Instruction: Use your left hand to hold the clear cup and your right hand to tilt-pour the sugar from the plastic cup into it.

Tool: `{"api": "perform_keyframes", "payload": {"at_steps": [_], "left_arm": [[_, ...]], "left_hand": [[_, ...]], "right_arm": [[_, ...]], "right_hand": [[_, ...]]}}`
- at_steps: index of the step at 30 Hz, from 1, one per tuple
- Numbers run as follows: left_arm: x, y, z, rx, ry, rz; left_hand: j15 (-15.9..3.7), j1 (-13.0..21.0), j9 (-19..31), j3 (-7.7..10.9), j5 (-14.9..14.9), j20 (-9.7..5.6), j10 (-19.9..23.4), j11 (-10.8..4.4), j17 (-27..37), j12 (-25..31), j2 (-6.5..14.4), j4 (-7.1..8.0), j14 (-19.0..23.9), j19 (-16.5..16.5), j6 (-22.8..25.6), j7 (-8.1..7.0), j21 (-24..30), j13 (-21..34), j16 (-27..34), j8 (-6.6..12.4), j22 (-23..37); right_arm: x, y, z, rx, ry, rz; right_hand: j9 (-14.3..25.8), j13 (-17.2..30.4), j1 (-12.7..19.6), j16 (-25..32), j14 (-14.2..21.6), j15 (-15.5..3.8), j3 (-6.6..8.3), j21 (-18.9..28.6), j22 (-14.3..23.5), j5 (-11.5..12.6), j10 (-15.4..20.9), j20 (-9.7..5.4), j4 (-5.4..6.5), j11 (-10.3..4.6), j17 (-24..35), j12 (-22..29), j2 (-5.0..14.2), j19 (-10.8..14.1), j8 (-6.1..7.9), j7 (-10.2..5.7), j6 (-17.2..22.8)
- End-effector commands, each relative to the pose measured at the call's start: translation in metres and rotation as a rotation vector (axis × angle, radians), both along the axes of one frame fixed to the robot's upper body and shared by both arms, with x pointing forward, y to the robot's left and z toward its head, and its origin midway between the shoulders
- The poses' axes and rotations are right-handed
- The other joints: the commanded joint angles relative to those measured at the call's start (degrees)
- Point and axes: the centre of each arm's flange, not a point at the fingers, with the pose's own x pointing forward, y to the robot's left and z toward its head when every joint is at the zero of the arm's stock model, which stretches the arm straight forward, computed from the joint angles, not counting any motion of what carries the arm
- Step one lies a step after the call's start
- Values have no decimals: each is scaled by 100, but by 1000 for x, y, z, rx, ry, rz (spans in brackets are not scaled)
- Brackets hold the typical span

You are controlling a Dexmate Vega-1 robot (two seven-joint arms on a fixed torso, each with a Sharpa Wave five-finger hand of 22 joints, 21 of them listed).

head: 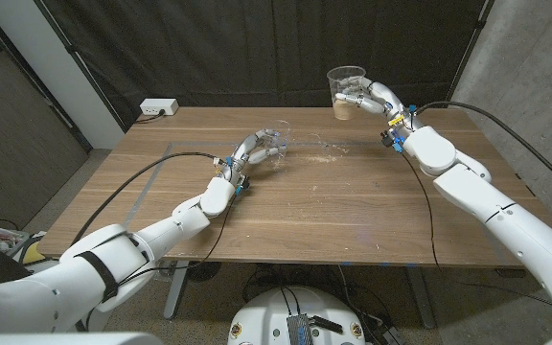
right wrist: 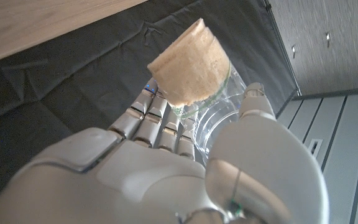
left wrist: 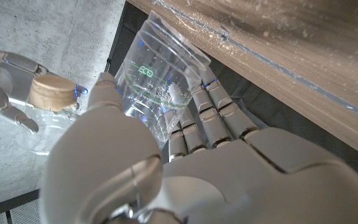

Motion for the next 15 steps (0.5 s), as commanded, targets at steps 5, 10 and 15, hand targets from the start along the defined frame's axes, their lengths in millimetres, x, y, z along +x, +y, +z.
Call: {"api": "perform_keyframes", "payload": {"at_steps": [5,10,15], "left_arm": [[6,-13,0,52,46,-26],[7,-15,1,59,52,-34],[9,-16,3,66,55,-41]], "left_hand": [[-762,46,27,-55,-48,-324,34,6,46,25,34,3,70,-39,71,11,43,29,-8,26,36],[-760,57,35,-68,-58,-329,62,-8,65,38,39,7,91,-41,92,-3,61,38,-8,39,45],[-774,57,42,-82,-67,-326,84,-10,79,40,39,13,89,-41,99,0,70,33,-15,45,45]], "right_arm": [[-13,49,64,-288,112,-163],[-11,69,73,-372,135,-196],[-11,87,77,-444,159,-219]], "right_hand": [[-3,-6,-62,-51,15,-1044,15,20,-5,-5,-34,-103,39,23,-3,-44,20,-39,-40,-44,-27],[-7,-30,-76,-85,-10,-1041,16,15,-12,-4,-49,-92,48,51,-8,-76,21,-54,-54,-62,-45],[-10,-37,-101,-106,-14,-1040,15,9,-18,-2,-76,-82,64,50,-10,-101,28,-73,-65,-59,-54]]}}
